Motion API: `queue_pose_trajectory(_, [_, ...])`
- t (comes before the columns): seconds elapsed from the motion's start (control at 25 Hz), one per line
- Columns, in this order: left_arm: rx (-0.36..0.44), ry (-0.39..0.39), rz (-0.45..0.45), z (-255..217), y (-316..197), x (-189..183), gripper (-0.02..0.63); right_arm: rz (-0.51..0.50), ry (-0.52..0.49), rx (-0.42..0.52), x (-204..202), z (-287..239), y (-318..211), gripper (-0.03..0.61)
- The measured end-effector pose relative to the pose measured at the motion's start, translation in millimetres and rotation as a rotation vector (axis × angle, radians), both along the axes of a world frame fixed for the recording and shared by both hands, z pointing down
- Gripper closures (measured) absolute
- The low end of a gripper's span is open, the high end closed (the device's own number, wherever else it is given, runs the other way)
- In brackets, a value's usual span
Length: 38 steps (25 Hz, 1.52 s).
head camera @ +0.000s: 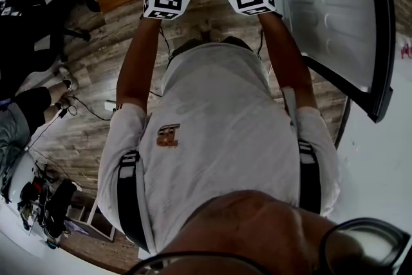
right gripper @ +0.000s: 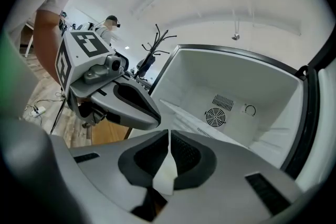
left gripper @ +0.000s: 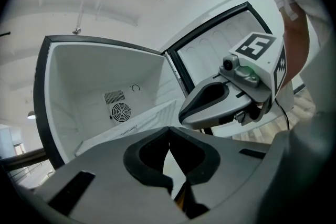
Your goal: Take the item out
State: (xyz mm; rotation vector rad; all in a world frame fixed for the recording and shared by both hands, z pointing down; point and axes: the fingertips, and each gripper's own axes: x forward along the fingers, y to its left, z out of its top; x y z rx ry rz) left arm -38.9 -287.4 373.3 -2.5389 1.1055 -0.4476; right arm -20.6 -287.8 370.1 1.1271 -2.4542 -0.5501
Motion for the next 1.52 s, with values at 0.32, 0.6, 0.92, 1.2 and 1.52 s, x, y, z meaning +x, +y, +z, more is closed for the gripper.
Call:
queue_pose_trajectory(0.32, [-0.003,-0.103,-0.007,25.5,-11.4,-0.2,0.594,-0.009,0.106,-0.023,-4.3,25.6,-10.0,0.541])
queue_pose_trajectory(0.6, [0.001,-0.187,0.01,42.7,-16.1,-0.9,0.592,-0.024,0.18,-0.029,-10.7,43.1,-15.4,0.541])
queue_pose_trajectory(0.92, [0.013,-0.263,0.021,57.8,-19.6,1.2,0.529,-0.024,0.222,-0.049,-6.1,56.8,-19.6,0.541])
queue_pose_trajectory(1.2, [0.011,-0.332,0.046,71.1,-20.3,3.8,0.491,-0.029,0.263,-0.052,-6.5,64.3,-19.5,0.54])
queue_pose_trajectory(1.52, [0.012,-0.399,0.063,85.1,-22.0,3.3,0.468,-0.043,0.309,-0.064,-9.1,72.8,-20.6,0.507])
